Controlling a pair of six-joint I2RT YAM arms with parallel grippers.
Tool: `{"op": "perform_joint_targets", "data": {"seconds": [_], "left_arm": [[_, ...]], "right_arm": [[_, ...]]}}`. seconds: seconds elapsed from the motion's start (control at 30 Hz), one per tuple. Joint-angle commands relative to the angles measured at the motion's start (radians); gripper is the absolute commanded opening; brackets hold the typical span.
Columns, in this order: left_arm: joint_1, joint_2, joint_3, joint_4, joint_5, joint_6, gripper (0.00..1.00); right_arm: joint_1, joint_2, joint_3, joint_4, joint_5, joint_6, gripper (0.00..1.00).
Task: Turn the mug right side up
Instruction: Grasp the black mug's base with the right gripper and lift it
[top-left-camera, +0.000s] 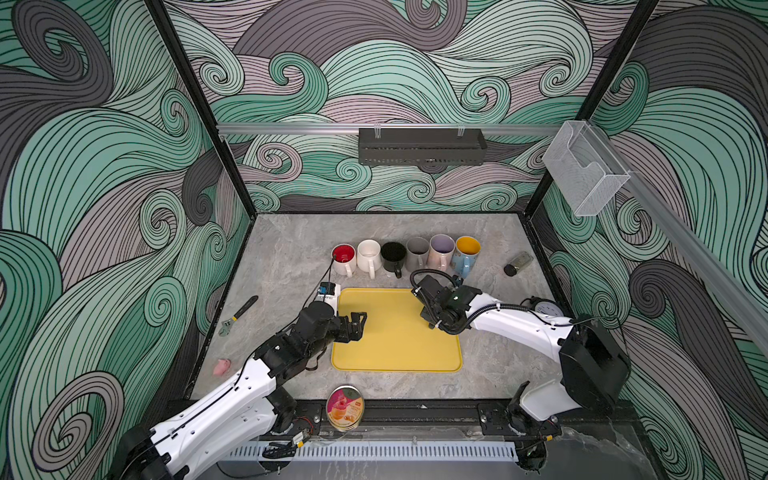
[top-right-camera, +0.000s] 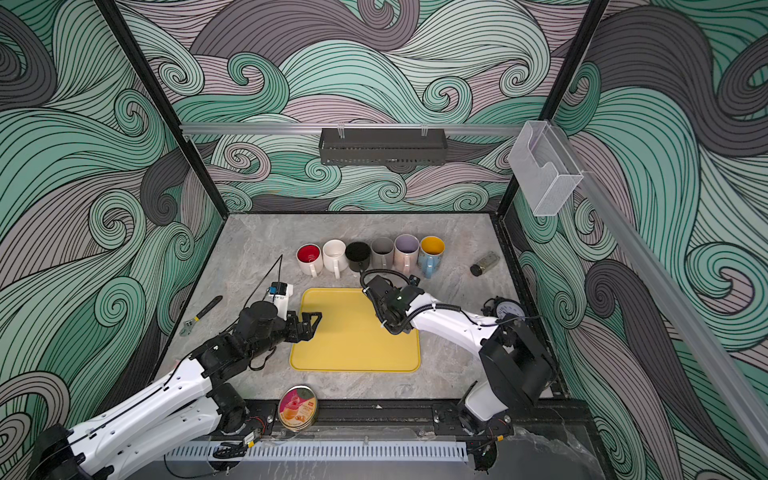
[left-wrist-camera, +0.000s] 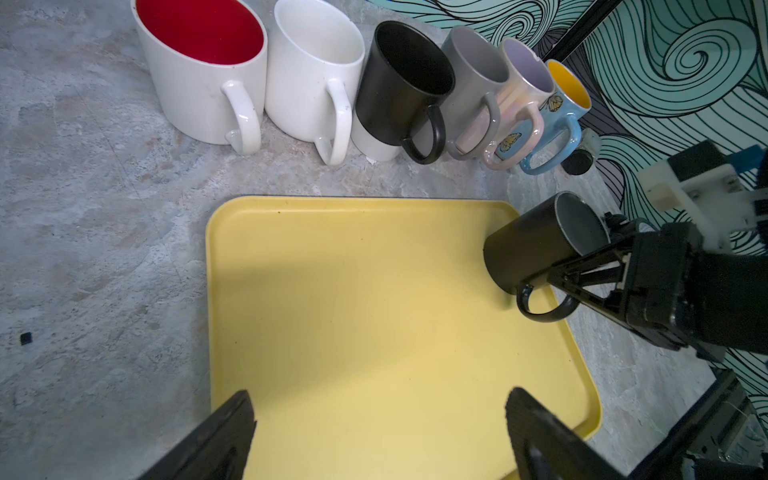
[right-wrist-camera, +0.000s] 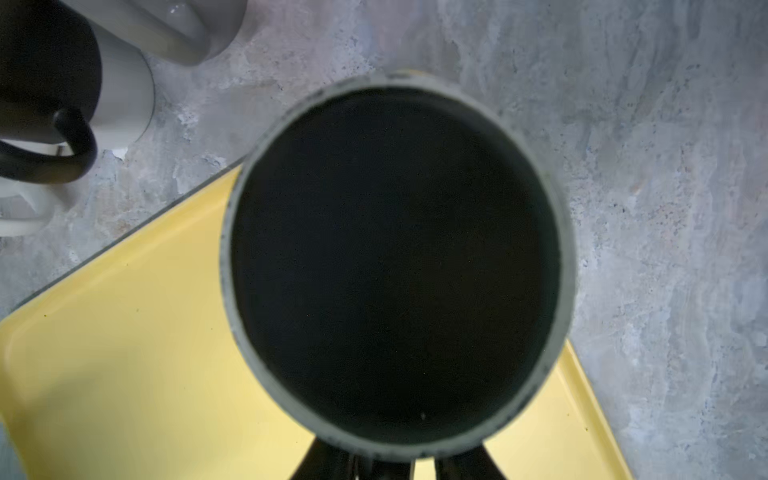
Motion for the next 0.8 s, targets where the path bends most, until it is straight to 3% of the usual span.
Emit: {"op": "perform_joint_targets", "data": {"seconds": [0.0,0.23,0.47,0.77], "left_arm": [[0.009,0.012,0.002,0.021,0.0,0.01,0.96],[0.012,0.04,-0.009,0.04,-0.004,0.013,0.96],[0.012,0.046,-0.011,0.044,-0.005,0.009,0.96],[0.013,0.043,-0.005,0.038,-0.011,0.008,0.96]], "right_arm": [[-0.018,0.013,0.013,-0.023,0.024,-0.039,0.26],[-0.044,0.051,0.027,-0.022,0.043,-0.138,0.22],[-0.044,0.094,0.044,-0.061,0.106,-0.204,0.0],[-0.02,0.007,0.012,0.001,0.126,-0.417,0.0]]}}
